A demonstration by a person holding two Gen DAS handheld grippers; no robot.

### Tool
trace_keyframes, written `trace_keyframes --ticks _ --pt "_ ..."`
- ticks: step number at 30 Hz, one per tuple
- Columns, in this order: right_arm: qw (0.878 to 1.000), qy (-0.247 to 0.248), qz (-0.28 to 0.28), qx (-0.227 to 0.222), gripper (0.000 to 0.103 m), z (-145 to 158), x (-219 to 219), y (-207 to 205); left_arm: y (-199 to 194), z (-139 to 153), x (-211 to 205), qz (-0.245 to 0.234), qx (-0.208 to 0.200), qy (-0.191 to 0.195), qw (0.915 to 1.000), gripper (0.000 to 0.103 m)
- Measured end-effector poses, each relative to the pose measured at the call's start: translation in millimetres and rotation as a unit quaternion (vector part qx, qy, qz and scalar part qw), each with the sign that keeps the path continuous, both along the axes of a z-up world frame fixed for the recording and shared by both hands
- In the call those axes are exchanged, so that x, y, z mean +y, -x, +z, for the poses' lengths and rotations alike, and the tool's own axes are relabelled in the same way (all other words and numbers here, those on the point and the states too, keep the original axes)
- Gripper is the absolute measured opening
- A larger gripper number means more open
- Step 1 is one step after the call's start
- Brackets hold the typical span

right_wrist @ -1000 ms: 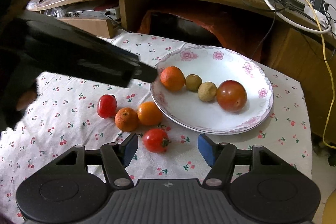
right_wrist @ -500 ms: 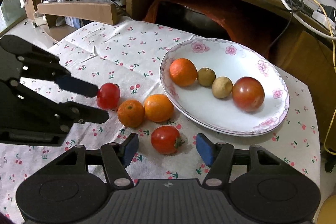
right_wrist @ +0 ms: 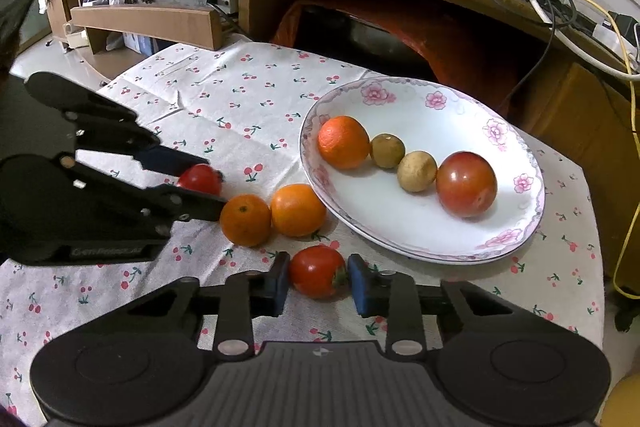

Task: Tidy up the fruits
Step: 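Grasp a red tomato with the left gripper while the right gripper grasps another red tomato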

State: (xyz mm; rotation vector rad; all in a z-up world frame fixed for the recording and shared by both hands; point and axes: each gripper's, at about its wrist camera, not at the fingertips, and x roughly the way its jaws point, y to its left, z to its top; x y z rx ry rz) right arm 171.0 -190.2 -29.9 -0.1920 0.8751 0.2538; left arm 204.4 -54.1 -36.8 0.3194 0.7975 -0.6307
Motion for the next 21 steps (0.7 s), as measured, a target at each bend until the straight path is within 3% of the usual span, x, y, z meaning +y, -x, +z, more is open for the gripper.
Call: trace_keyframes --ticks 9,15,21 --pt "1.000 0.002 -0.012 0.014 0.028 9 -15 41 46 18 11 0.007 0.034 0.007 0.9994 0.034" --pt "0.999 0.036 -0.004 0.015 0.029 4 -5 73 74 2 8 0.005 0.032 -0.006 0.9995 0.034" --pt "1.000 0.028 -0.010 0.008 0.050 5 -8 81 84 2 11 0.006 0.012 -0.011 0.9999 0.035"
